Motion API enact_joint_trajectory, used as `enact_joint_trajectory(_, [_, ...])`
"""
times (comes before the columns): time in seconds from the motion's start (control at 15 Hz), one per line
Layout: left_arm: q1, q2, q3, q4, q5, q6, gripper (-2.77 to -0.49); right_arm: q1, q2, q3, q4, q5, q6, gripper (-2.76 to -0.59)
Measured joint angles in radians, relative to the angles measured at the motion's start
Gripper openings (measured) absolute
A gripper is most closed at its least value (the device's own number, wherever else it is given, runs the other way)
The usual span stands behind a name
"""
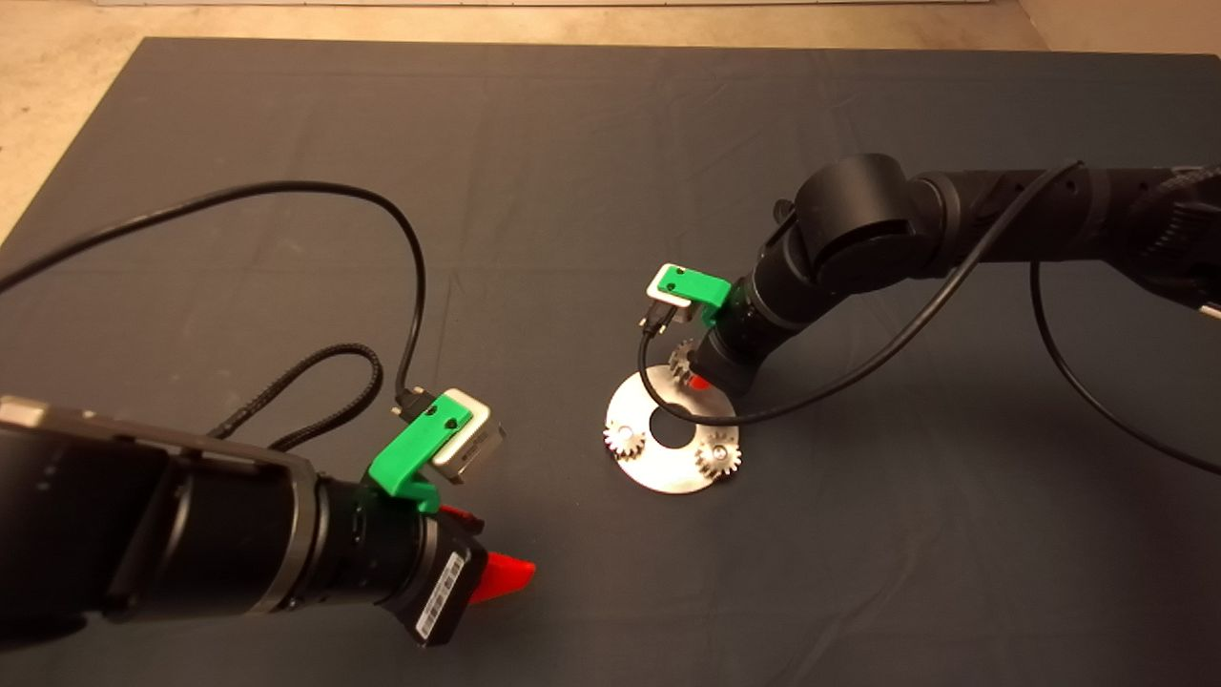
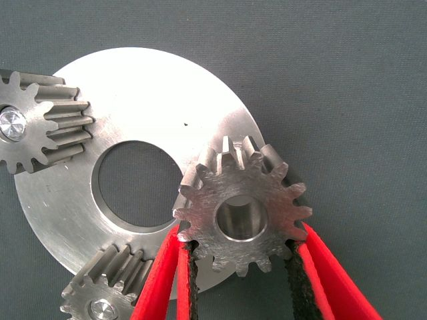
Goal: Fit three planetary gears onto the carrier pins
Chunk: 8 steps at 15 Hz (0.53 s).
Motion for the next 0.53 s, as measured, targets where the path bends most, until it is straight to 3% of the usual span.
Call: enact_joint_trajectory(0.53, [0.000, 0.000, 0.000, 0.000, 0.000, 0.000, -1.92, -0.002, 0.003, -0.001, 0.000, 0.001, 0.000, -2.65])
